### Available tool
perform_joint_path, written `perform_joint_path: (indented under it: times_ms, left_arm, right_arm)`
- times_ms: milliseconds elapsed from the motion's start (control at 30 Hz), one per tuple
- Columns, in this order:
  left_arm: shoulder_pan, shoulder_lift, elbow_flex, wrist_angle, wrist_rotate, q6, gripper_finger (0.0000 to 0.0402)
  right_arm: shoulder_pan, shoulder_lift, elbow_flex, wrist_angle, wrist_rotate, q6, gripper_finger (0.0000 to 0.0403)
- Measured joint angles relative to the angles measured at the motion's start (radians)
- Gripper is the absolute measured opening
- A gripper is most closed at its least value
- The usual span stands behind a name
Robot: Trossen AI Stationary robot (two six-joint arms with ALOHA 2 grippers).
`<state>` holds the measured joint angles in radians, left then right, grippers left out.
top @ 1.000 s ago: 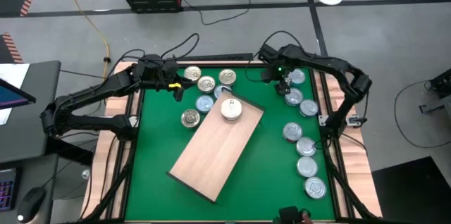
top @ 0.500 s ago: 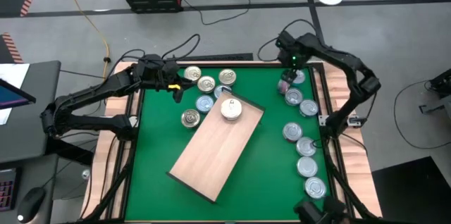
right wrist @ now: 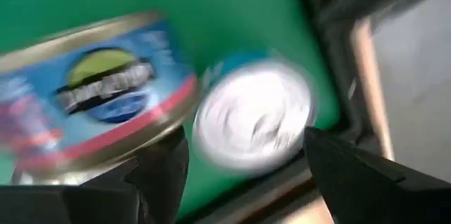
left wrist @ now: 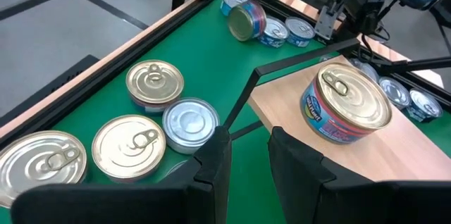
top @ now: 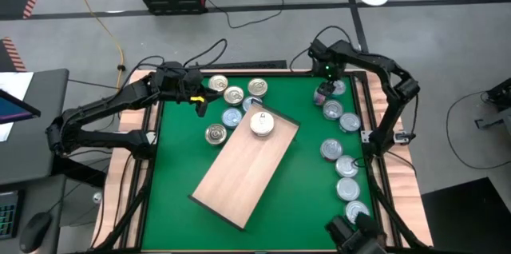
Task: Stack canned seafood by type on shelf
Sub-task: Stack the blue pink tuna can on top of the other blue pink tuna can on the shelf
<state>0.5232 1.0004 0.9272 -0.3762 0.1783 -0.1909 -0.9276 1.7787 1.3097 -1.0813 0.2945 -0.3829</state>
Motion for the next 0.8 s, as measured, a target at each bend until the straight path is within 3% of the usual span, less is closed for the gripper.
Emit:
perform_joint_path:
  times_ms: [333,433,533,600,667,733,800]
  left_arm:
    - [0.000,0.000,0.000,-0.001,-0.005,-0.009,0.0091]
    - [0.000,0.000,0.000,-0.001,-0.003,-0.031,0.0091]
    - [0.000,0.000,0.000,-0.003,-0.003,-0.054,0.0091]
    - [0.000,0.000,0.000,-0.012,-0.002,-0.059,0.0091]
    - [0.000,0.000,0.000,-0.023,-0.001,-0.060,0.0091]
    - [0.000,0.000,0.000,-0.026,0.000,-0.060,0.0091]
    - [0.000,0.000,0.000,-0.026,0.000,-0.058,0.0091]
  right_arm:
    - [0.078,0.008,-0.021,0.366,0.000,-0.296,0.0310]
    - [0.100,0.008,-0.006,0.379,0.043,-0.274,0.0310]
    - [0.107,-0.009,0.030,0.311,0.031,-0.098,0.0310]
    - [0.106,-0.042,0.039,0.264,-0.054,0.065,0.0310]
    - [0.094,-0.076,0.039,0.224,-0.206,0.196,0.0310]
    - [0.078,-0.108,0.025,0.222,-0.366,0.262,0.0310]
    - [0.070,-0.140,-0.014,0.243,-0.423,0.293,0.0311]
